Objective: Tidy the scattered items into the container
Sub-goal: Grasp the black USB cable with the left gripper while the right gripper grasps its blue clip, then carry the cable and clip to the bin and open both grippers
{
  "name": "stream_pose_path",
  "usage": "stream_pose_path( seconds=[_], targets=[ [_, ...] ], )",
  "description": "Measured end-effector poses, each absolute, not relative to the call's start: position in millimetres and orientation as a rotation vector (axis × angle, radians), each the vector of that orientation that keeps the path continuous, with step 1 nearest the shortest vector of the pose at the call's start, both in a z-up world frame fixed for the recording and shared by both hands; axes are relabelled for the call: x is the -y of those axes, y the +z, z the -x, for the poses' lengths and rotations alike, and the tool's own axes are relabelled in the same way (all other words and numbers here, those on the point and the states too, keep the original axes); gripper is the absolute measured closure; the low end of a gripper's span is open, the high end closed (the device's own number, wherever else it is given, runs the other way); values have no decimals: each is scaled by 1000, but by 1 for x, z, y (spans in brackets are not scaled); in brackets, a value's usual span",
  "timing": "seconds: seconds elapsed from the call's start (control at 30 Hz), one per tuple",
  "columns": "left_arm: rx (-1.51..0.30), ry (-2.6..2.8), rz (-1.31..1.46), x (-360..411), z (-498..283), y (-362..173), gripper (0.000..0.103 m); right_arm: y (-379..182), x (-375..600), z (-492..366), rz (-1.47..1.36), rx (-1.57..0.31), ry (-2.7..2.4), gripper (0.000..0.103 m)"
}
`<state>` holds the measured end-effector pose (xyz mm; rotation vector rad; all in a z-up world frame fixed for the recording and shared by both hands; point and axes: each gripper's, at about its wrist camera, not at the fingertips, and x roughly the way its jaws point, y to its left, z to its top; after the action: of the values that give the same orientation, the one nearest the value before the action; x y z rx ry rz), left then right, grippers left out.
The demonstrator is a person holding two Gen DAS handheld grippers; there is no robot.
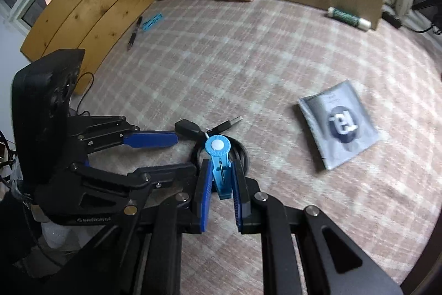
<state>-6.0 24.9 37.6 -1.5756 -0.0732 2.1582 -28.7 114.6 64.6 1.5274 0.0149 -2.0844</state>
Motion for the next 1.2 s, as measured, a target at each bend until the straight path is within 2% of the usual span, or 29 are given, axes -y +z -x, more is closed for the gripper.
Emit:
stream_pose_path(
  seconds=[0.17, 0.23, 0.3, 0.4, 0.53, 0.77, 0.93, 1.2],
  targets=[
    [34, 2195, 1618, -42, 14, 35, 63, 76, -144, 24, -1515, -20, -2155, 89],
    [-108, 2260, 1630, -55, 15, 33, 85, 77, -153, 24, -1519, 0, -2174, 89],
    [-261, 2297, 1627, -67, 14, 31, 95, 78, -163, 24, -1525, 14, -2202, 89],
    [-252, 2290, 1640, -67, 17, 30, 95, 78, -175, 22, -1526, 49, -2237, 89],
    [-62, 2236, 1650, -53, 19, 36, 96, 85, -204, 13, -1523, 105, -2296, 89],
    [-46, 2226, 1552, -70, 7, 72, 96, 106, -255, -11, -1488, 246, -2418, 89],
    [-95, 2128, 1452, -129, -10, 98, 95, 131, -306, -49, -1435, 377, -2545, 89],
    [-184, 1826, 1294, -267, -69, 138, 95, 170, -416, -135, -1364, 613, -2821, 89]
  ],
)
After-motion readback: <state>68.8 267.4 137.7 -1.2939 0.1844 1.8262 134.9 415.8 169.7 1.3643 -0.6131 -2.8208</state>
